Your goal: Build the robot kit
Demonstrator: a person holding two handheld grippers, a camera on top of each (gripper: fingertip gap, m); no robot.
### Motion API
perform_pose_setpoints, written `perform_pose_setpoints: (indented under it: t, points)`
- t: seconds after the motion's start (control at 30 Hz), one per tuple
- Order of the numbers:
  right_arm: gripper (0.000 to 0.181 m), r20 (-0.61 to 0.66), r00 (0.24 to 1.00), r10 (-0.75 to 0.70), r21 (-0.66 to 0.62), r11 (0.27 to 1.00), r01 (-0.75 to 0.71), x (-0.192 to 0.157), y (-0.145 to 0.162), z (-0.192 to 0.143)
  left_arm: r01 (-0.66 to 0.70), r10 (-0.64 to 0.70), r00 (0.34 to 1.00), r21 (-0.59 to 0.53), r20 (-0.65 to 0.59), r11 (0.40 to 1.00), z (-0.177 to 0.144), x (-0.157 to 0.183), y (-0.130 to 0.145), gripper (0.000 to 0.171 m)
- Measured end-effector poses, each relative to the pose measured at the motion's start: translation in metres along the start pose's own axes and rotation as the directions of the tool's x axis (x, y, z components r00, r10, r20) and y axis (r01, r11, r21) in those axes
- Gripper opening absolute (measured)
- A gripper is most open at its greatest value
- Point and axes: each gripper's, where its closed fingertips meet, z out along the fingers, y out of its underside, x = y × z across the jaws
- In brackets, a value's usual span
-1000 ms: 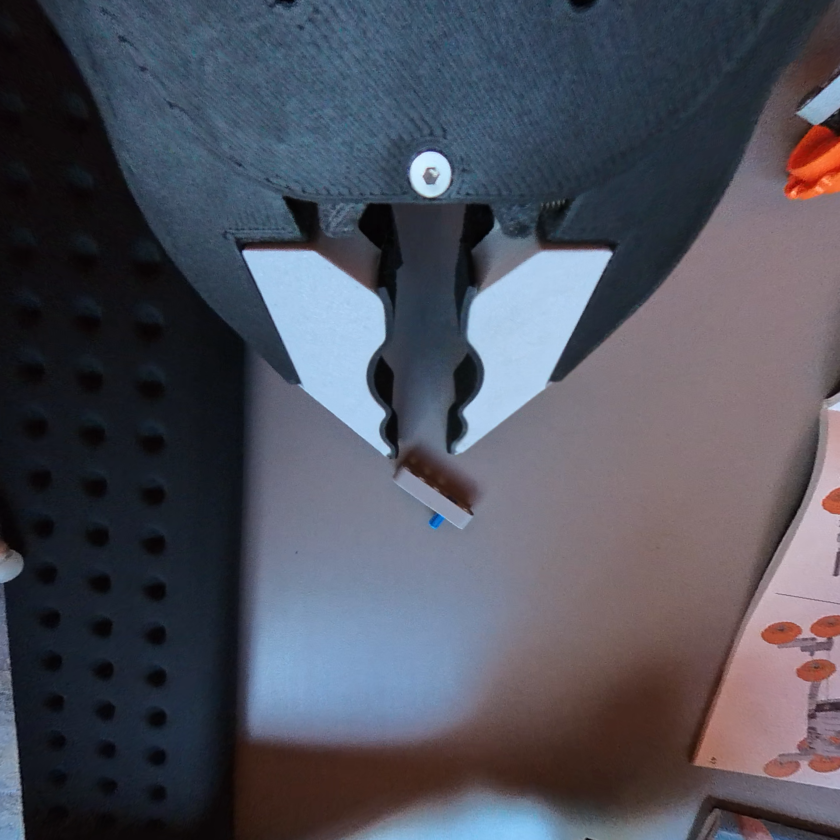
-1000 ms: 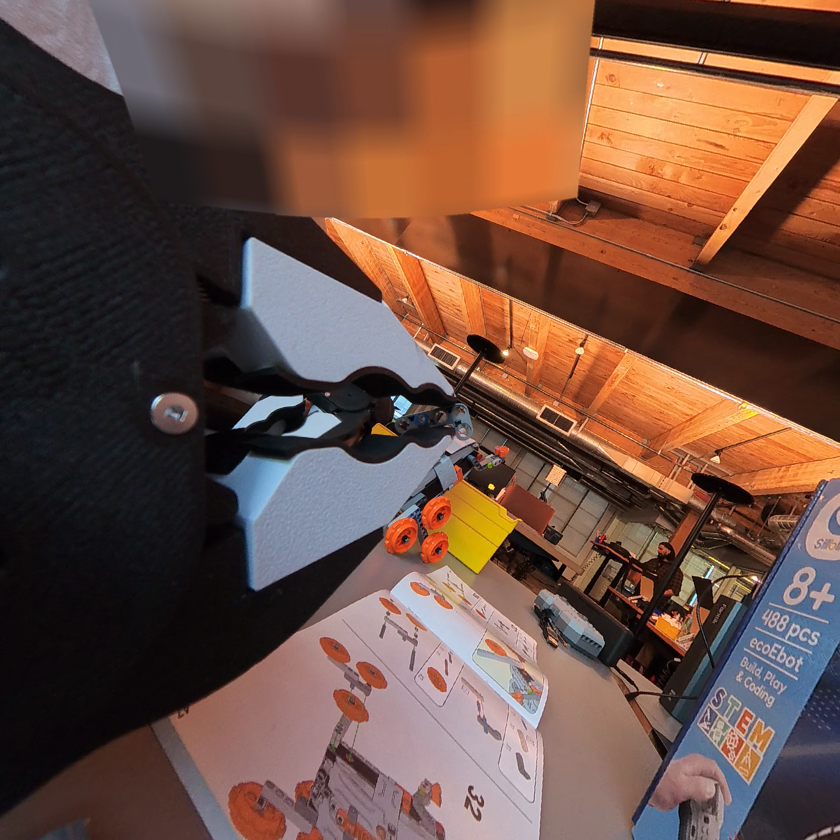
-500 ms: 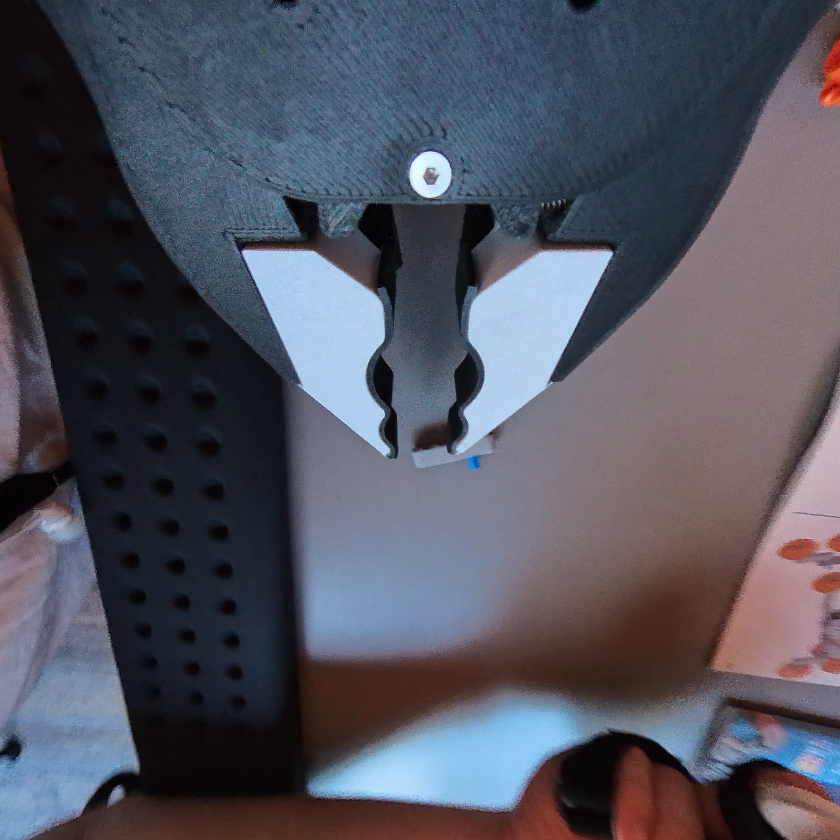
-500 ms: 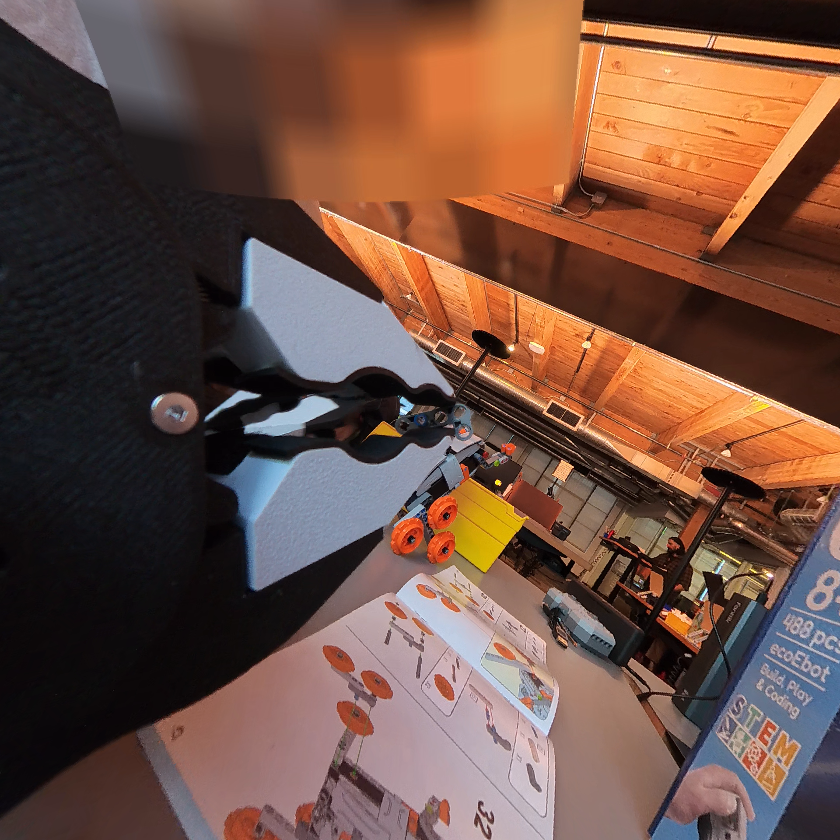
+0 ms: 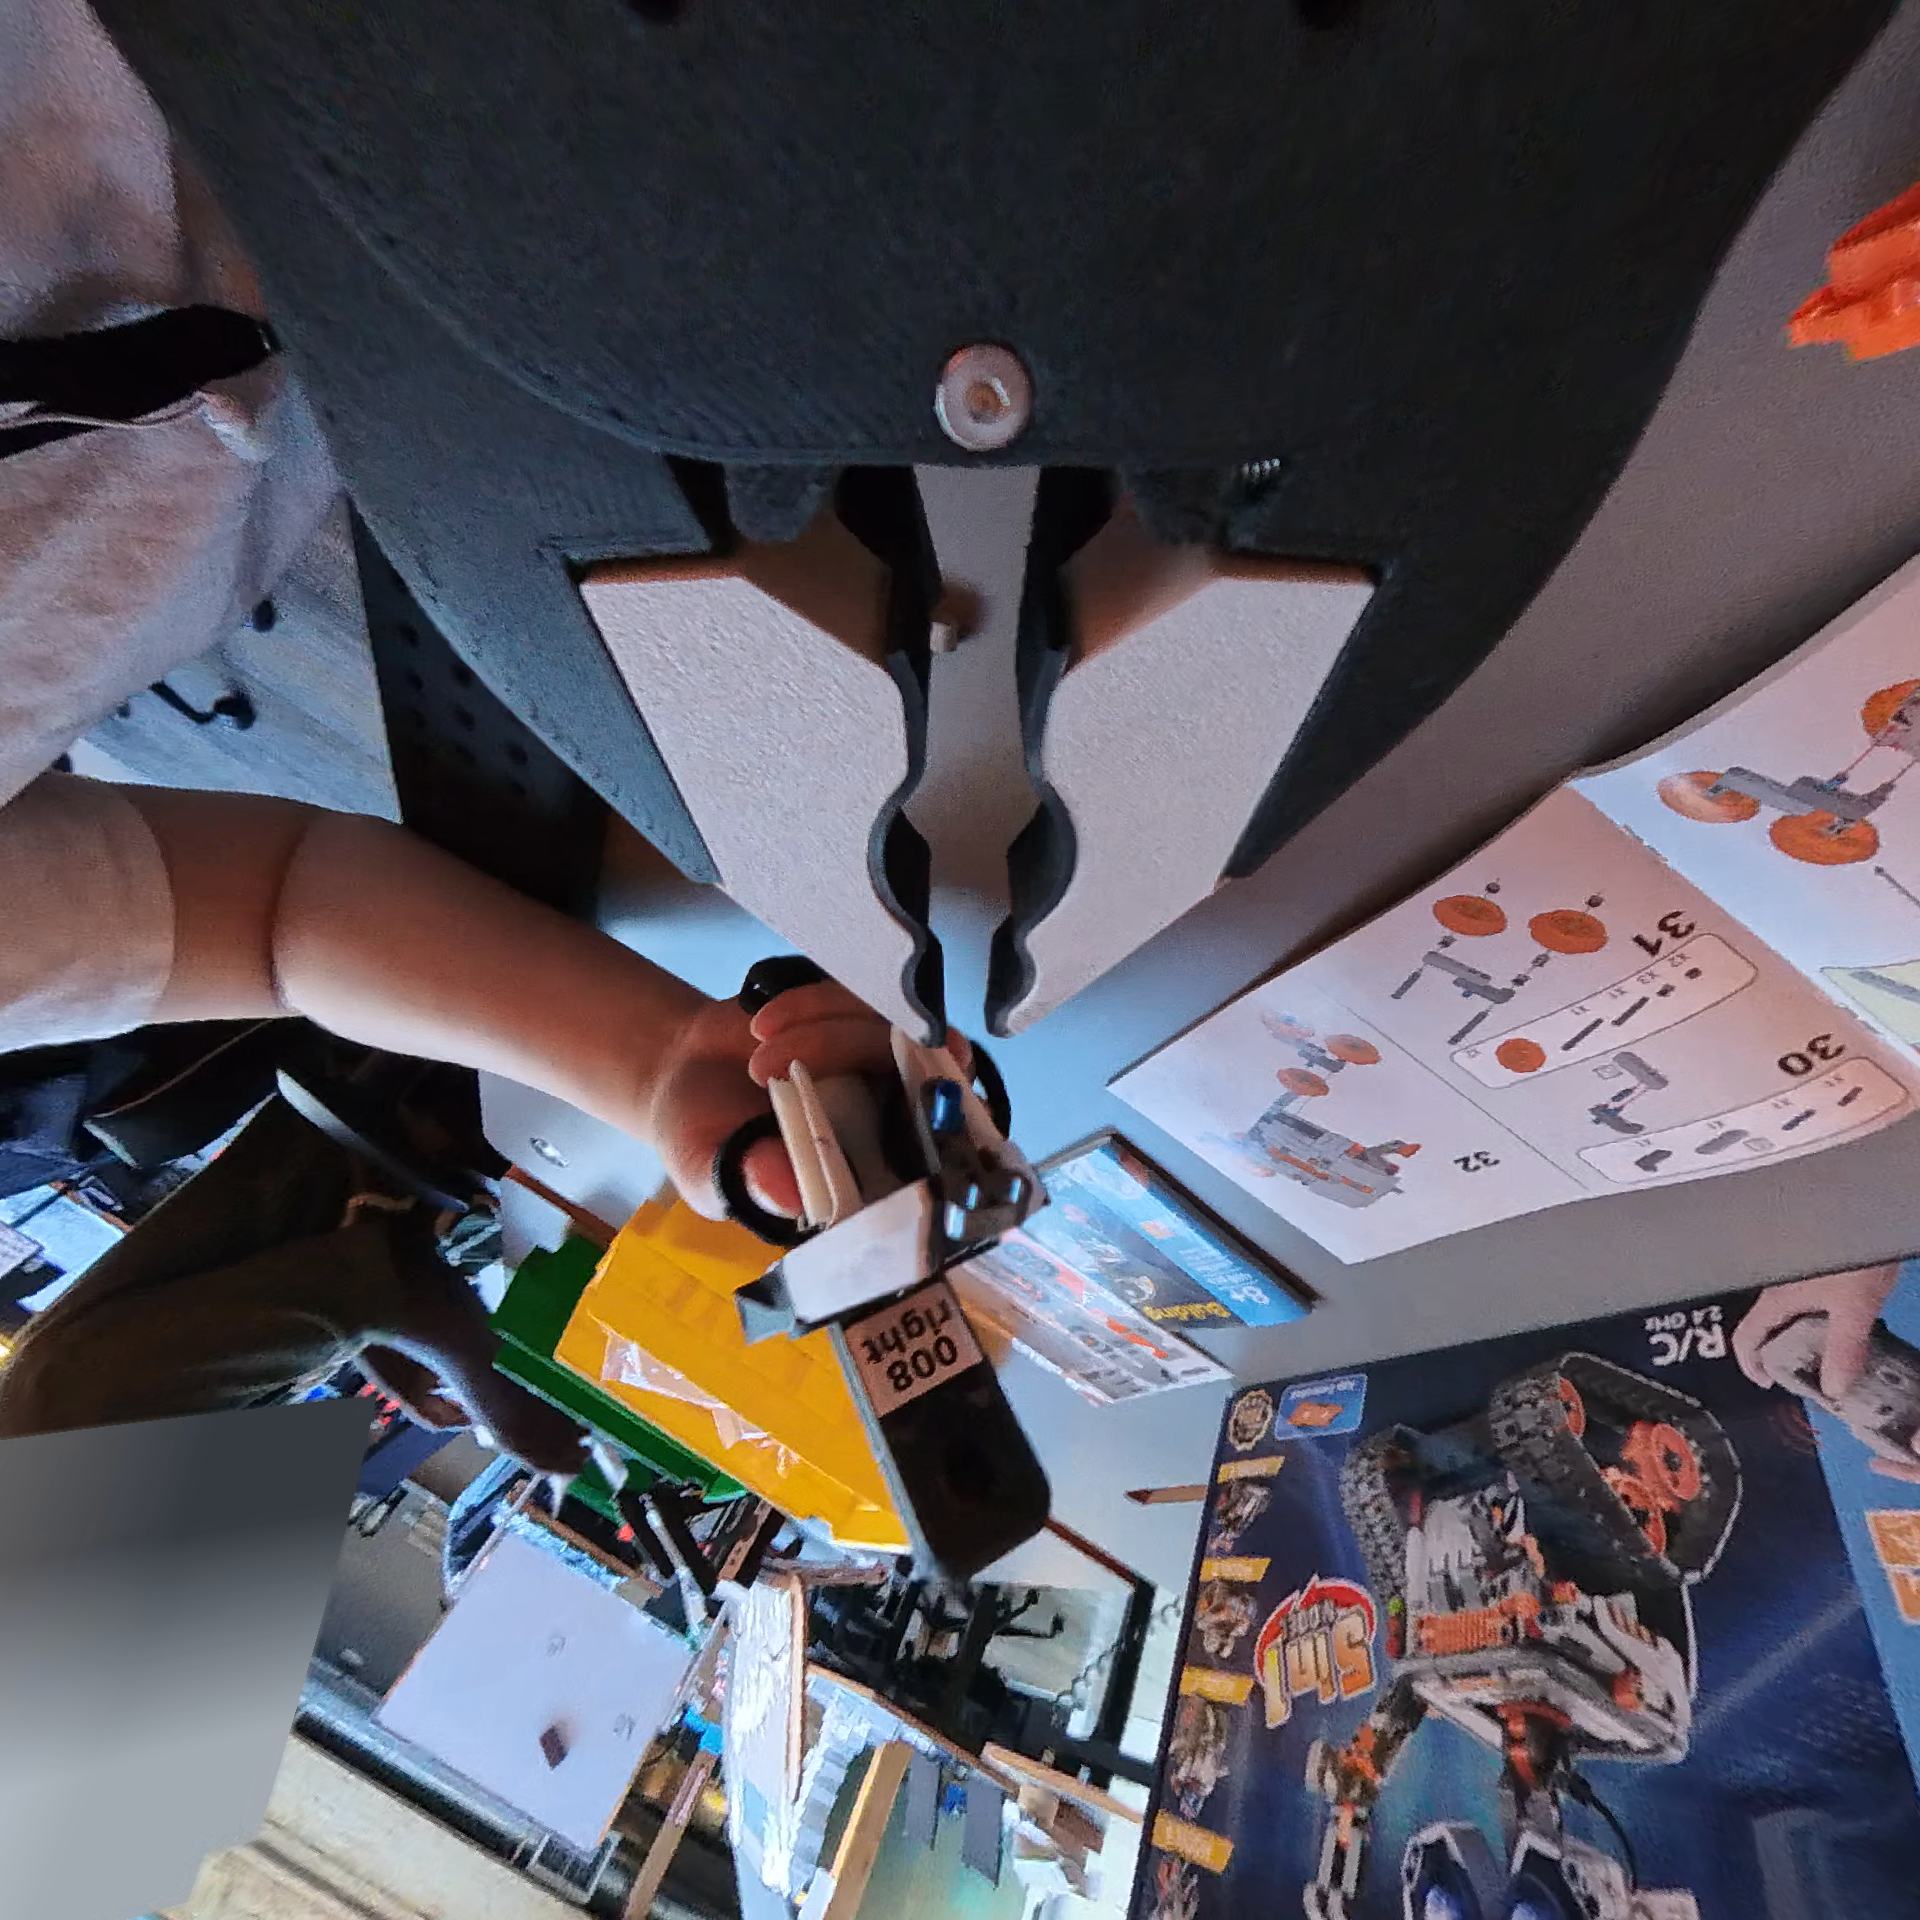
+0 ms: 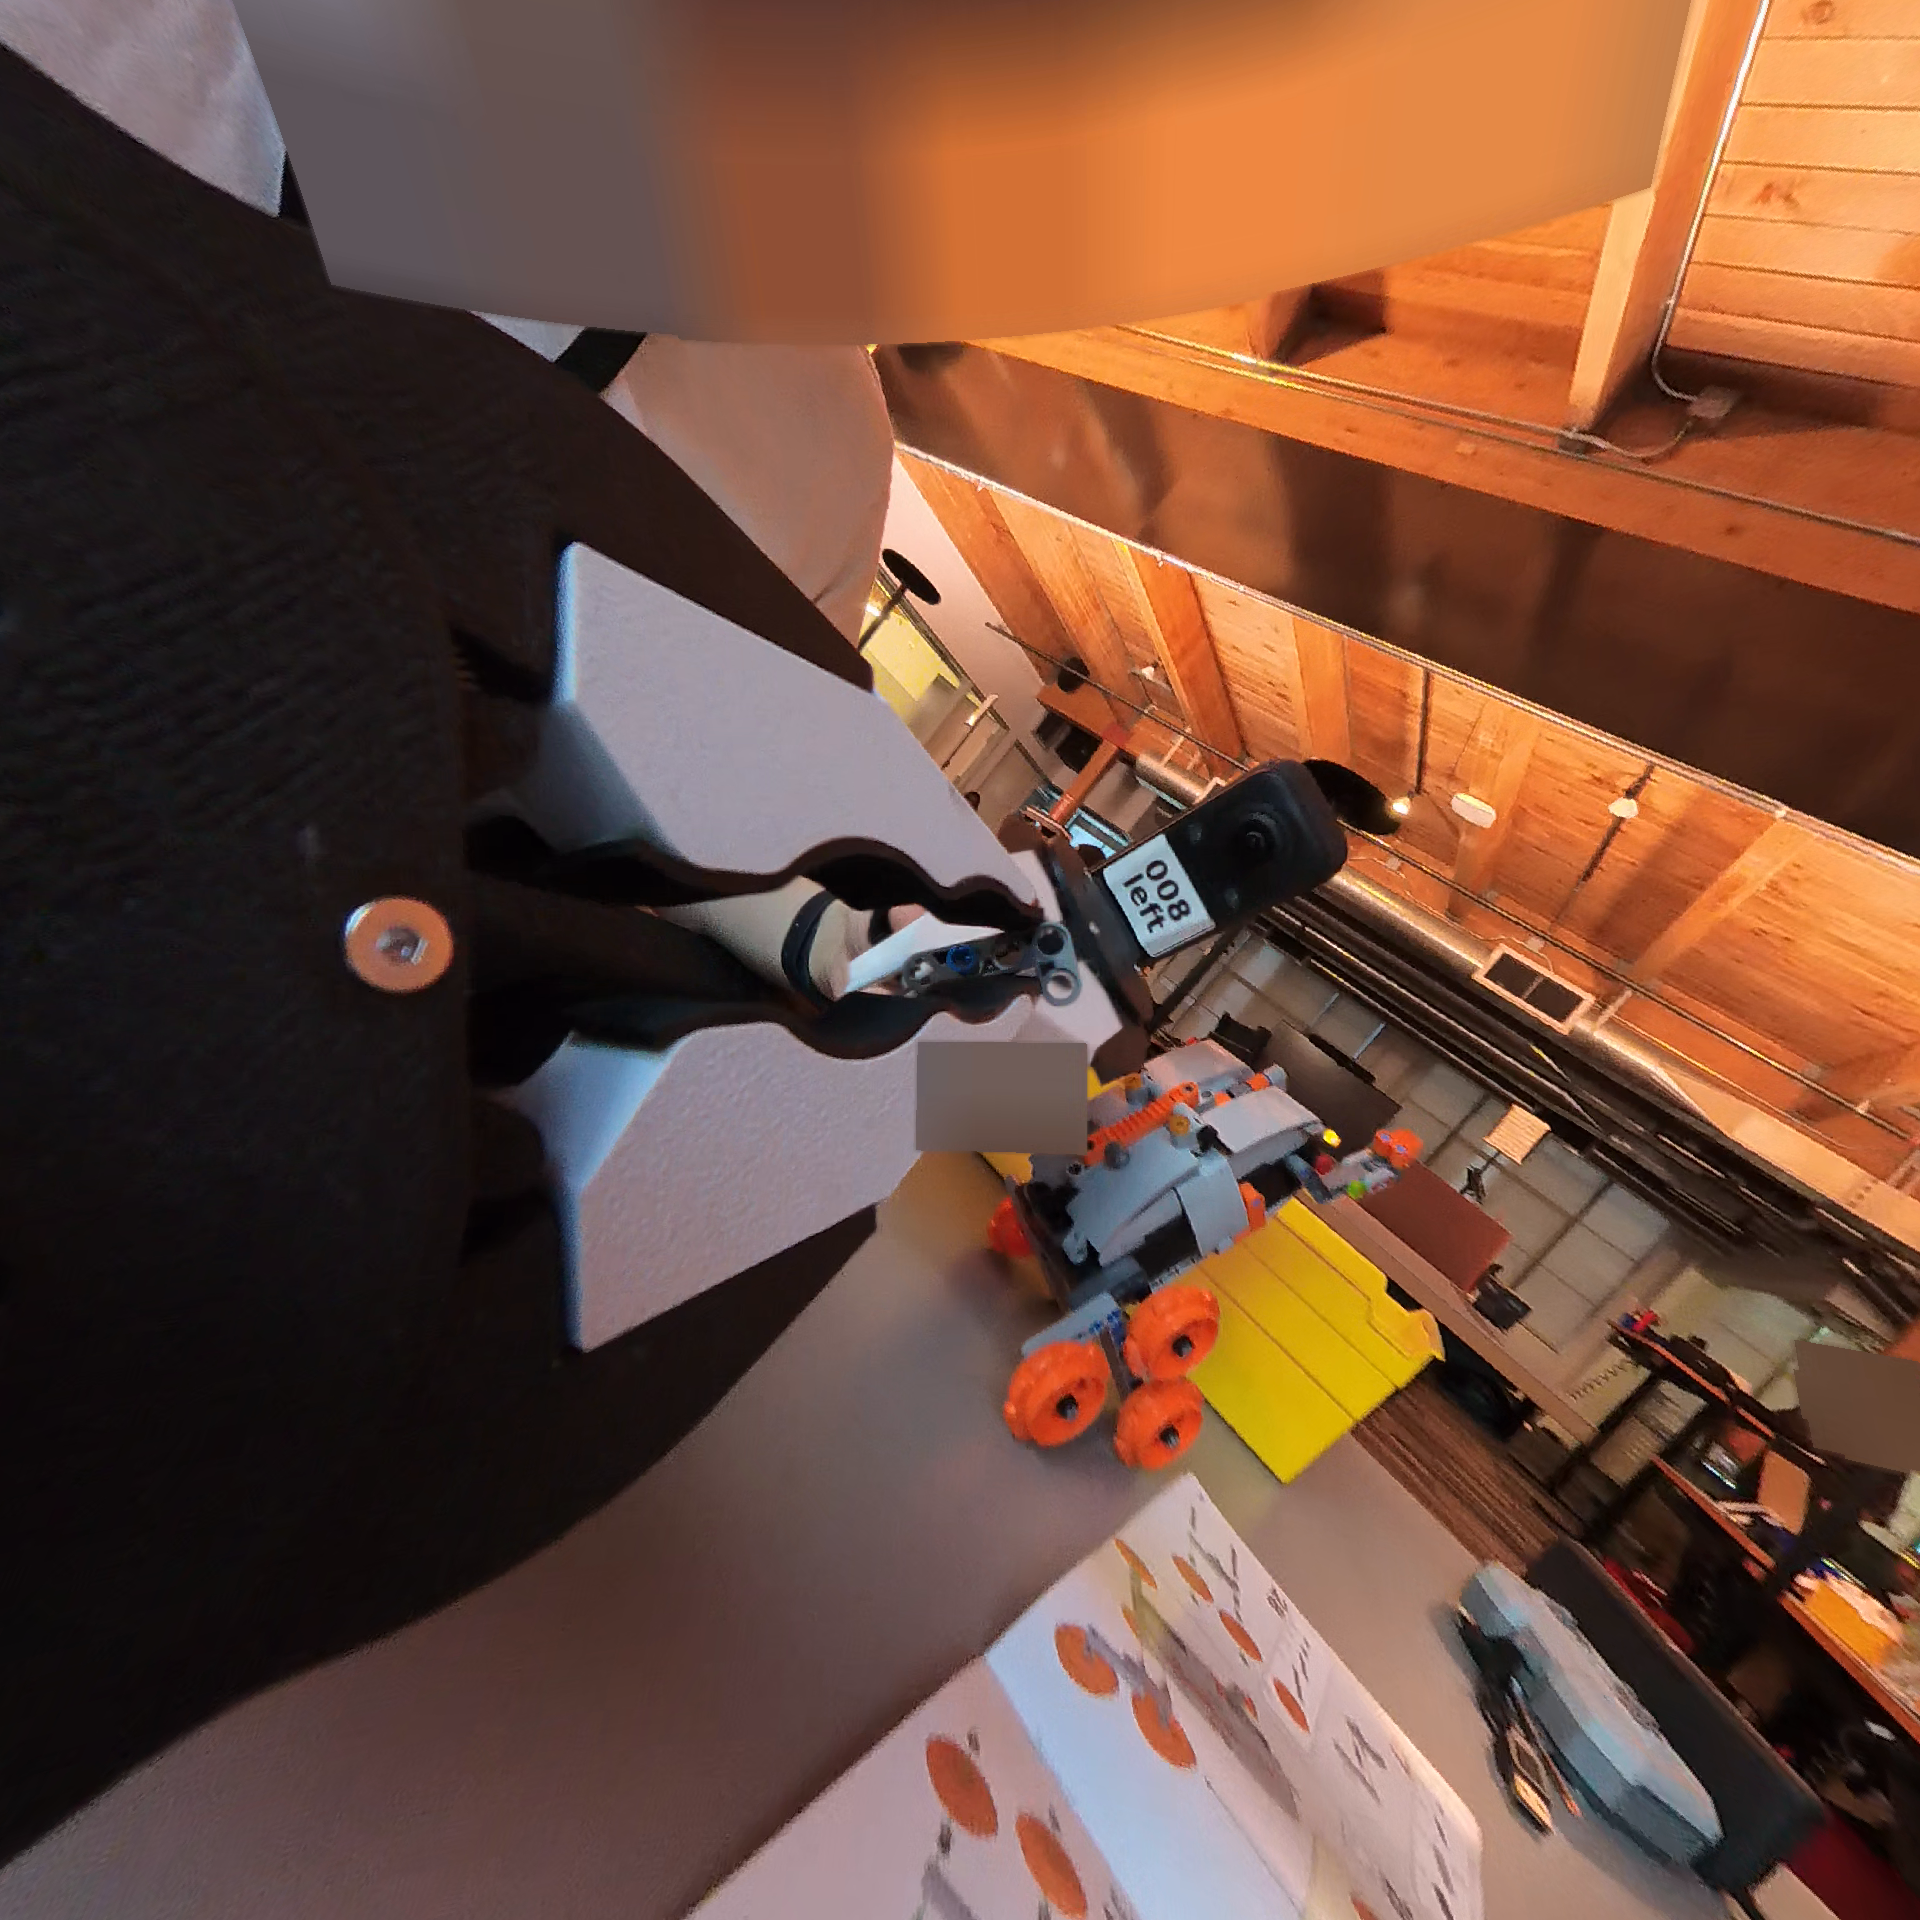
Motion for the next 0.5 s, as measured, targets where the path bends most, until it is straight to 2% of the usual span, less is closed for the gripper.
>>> perform_pose_setpoints:
  t: [0.07,0.3,0.5]
  points:
    - [0.008,-0.002,1.0,0.001,-0.008,1.0,-0.001,0.0006,0.0025,0.0015,-0.009,0.009,1.0,0.033,-0.02,0.999,-0.0025,0.0052,-0.0057,0.005]
    - [0.009,0.034,0.999,0.036,-0.023,0.999,-0.035,-0.0038,0.0067,0.0045,-0.003,0.004,1.0,0.042,-0.021,0.999,-0.0025,0.0075,-0.0064,0.002]
    - [0.008,0.042,0.998,0.039,-0.04,0.998,-0.037,-0.0048,0.0102,0.0057,0.108,-0.103,0.991,0.058,-0.081,0.992,-0.0056,0.0101,-0.0056,0.002]
